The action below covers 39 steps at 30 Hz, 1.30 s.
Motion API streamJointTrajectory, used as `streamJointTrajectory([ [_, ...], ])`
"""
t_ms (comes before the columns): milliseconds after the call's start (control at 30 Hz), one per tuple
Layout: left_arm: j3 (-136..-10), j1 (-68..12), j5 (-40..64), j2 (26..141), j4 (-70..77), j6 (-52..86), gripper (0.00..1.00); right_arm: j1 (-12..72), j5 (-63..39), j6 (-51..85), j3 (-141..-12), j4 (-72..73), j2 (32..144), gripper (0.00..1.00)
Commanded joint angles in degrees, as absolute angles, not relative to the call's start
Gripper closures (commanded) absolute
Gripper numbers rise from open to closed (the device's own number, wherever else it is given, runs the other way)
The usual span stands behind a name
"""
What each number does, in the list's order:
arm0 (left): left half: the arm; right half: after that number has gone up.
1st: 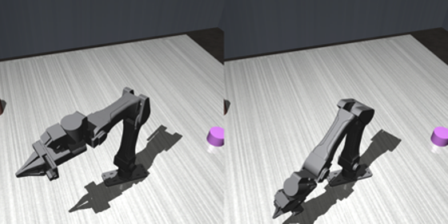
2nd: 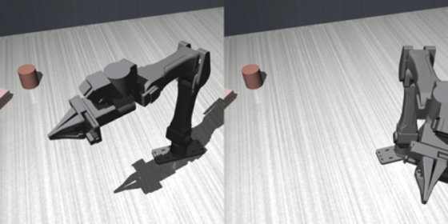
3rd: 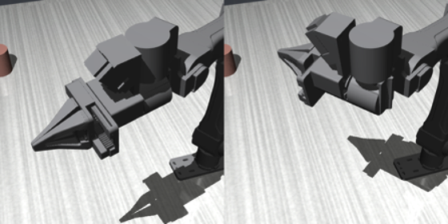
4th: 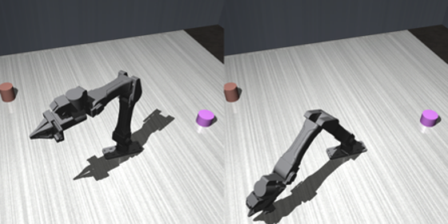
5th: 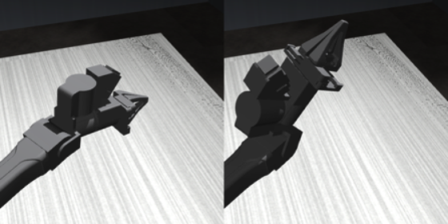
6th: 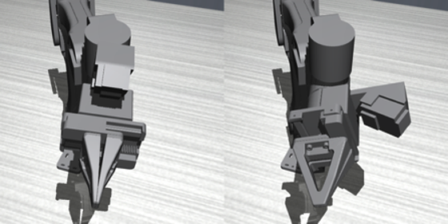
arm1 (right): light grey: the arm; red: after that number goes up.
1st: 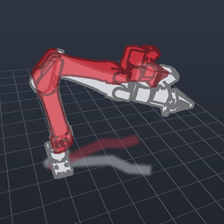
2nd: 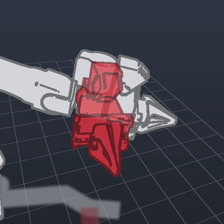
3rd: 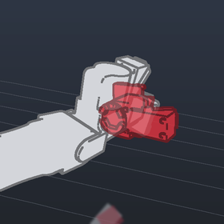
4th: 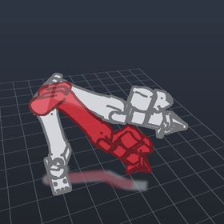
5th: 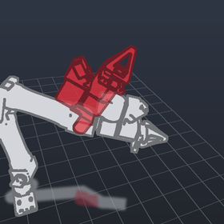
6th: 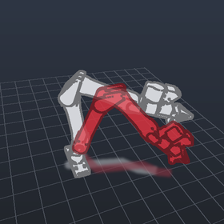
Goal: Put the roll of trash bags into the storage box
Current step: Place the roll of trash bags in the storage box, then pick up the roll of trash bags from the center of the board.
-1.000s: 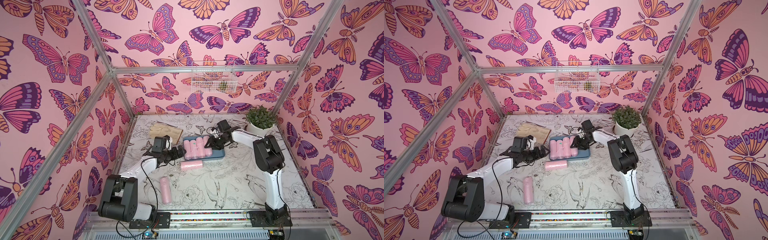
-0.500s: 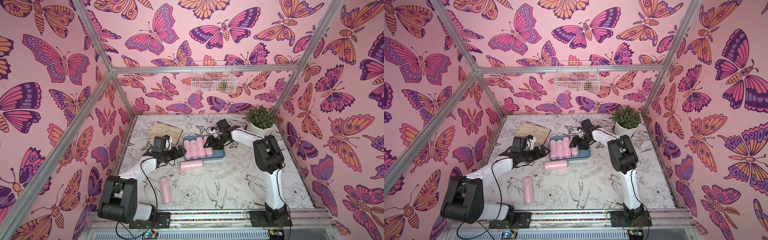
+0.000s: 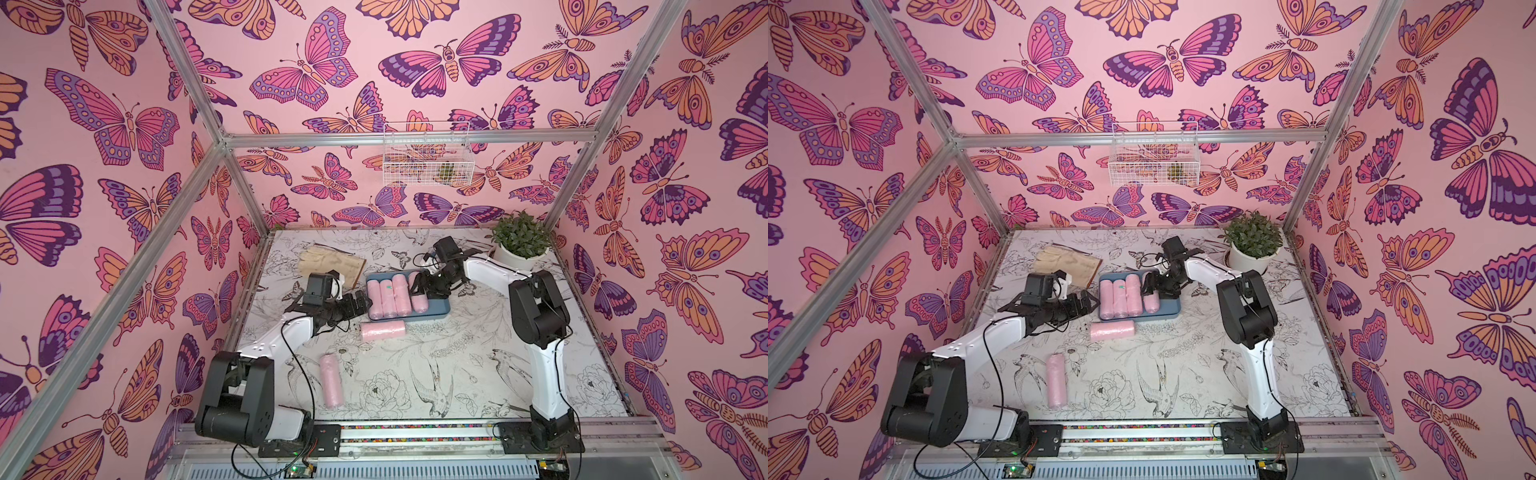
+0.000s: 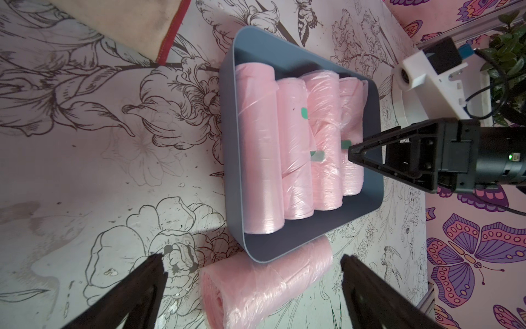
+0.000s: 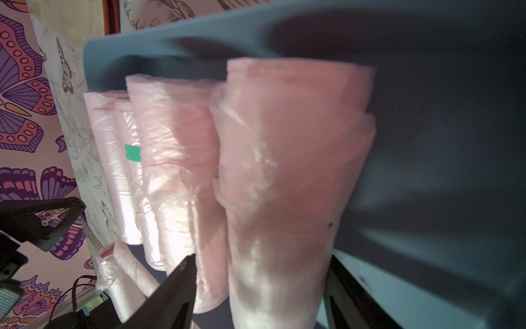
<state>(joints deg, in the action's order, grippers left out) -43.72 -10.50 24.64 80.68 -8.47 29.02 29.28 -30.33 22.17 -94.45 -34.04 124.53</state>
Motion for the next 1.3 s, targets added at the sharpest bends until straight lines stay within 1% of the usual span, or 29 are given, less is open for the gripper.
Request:
streamJointTrajectory([
  [0, -43.0, -10.2, 25.2, 79.6, -9.6, 28.9, 0.00, 28.8, -29.5, 21.0, -95.8, -35.4, 121.9, 0.28],
  [467, -43.1, -10.1, 23.1, 78.3, -12.8, 29.3, 0.00, 28.7, -27.2, 19.4, -95.5, -37.8, 121.3, 0.28],
  [567, -43.9, -10.2, 20.9, 77.4, -16.7, 29.2, 0.00, 28.6, -26.5, 18.9, -95.5, -38.4, 120.6, 0.28],
  [900, -47.4, -10.2, 11.1, 73.5, -36.4, 29.7, 0.00, 27.4, -25.1, 16.5, -94.6, -40.1, 117.6, 0.27],
  [1000, -47.4, -10.2, 8.4, 69.8, -41.3, 30.6, 0.00, 26.9, -25.7, 15.9, -94.0, -40.0, 117.1, 0.26],
  [1267, -44.3, -10.4, 5.2, 64.0, -48.8, 35.1, 0.00, 26.1, -25.8, 14.1, -93.1, -40.9, 117.6, 0.28],
])
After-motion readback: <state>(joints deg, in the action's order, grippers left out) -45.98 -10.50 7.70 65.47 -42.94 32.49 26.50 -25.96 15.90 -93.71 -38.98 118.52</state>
